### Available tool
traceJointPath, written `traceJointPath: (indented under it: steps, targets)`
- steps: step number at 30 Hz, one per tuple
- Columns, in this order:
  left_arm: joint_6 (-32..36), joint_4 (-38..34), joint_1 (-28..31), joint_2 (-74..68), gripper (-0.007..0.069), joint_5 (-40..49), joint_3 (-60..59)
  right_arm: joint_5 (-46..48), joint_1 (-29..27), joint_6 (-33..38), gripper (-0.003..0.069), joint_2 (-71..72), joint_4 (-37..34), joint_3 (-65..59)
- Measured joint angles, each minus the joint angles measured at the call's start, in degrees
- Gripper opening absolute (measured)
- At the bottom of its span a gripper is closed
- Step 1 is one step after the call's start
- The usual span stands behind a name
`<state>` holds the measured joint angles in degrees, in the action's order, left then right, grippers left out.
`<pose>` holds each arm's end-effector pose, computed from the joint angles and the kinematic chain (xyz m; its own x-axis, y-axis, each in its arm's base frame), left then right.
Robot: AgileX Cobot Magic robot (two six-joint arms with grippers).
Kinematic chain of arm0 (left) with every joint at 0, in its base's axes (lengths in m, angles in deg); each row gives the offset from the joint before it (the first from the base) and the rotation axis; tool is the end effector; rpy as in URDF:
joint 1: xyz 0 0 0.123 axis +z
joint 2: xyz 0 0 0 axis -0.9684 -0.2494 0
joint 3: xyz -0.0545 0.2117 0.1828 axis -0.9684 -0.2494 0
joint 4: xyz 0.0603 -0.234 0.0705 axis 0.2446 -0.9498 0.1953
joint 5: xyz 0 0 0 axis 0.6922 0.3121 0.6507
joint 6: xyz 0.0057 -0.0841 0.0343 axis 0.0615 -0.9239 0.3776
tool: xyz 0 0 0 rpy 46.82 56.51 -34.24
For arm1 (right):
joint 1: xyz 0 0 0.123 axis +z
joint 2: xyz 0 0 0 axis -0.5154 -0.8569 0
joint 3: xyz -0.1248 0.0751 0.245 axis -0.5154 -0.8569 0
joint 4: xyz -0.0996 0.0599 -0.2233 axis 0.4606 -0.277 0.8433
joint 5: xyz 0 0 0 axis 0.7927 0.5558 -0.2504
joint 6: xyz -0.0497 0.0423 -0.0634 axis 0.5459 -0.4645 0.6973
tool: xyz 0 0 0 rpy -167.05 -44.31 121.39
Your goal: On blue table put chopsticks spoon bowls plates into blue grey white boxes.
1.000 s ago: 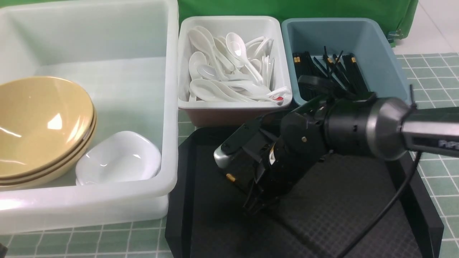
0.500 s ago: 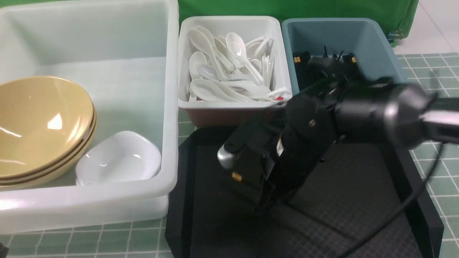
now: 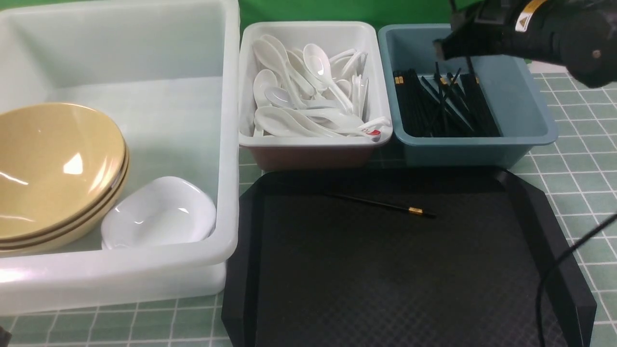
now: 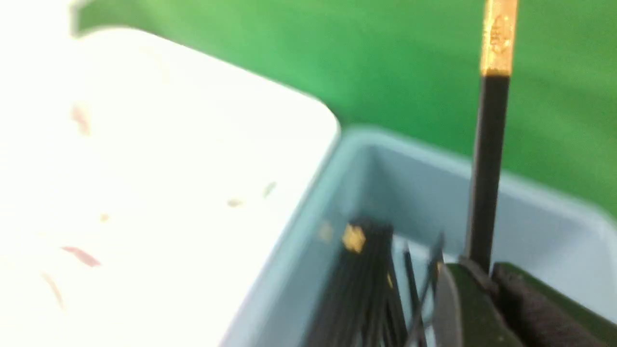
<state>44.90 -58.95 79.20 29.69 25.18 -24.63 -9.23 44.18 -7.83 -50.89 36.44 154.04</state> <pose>0.0446 -0.0020 0.2753 0.1103 0.1615 -0.9807 -0.0280 0.9868 0.1594 0.4140 0.0955 0.2903 -0.3694 -0.2351 -0.8990 -0.2716 0.9525 -0.1374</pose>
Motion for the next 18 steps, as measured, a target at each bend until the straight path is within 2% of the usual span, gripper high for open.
traceJointPath:
  steps: [2,3,4,5,6,9,12,15,18]
  targets:
    - [0.0,0.0,0.0,0.0,0.0004,0.0,0.0,2.84,-0.59,-0.26,0.0211,-2.4,0.0,1.42]
    - [0.0,0.0,0.0,0.0,0.0004,0.06,0.0,7.47,-0.8,0.31,0.0271,-4.63,0.0,3.25]
    - [0.0,0.0,0.0,0.0,0.0004,0.1,0.0,9.08,-0.8,0.85,0.0287,-4.98,0.0,3.7]
    - [0.0,0.0,0.0,0.0,0.0004,0.1,0.0,19.28,-0.11,4.76,0.0342,-5.54,0.0,6.09]
    - [0.0,0.0,0.0,0.0,0.0004,0.1,0.0,24.22,0.46,6.87,0.0358,-5.54,-0.11,7.27]
    - [0.0,0.0,0.0,0.0,0.0004,0.12,0.0,40.42,3.77,13.43,0.0371,-4.21,-2.58,10.4]
    - [0.13,0.0,-0.05,0.0,0.0004,0.12,0.0,49.85,8.05,18.88,0.0366,-3.83,-7.16,10.02]
    - [0.13,0.0,-0.05,0.0,0.0004,0.12,0.0,50.35,12.4,23.51,0.0357,-6.04,-8.67,7.62]
    - [0.13,0.0,-0.05,0.0,0.0004,0.12,0.0,47.84,14.44,26.43,0.0354,-9.45,-8.15,6.59]
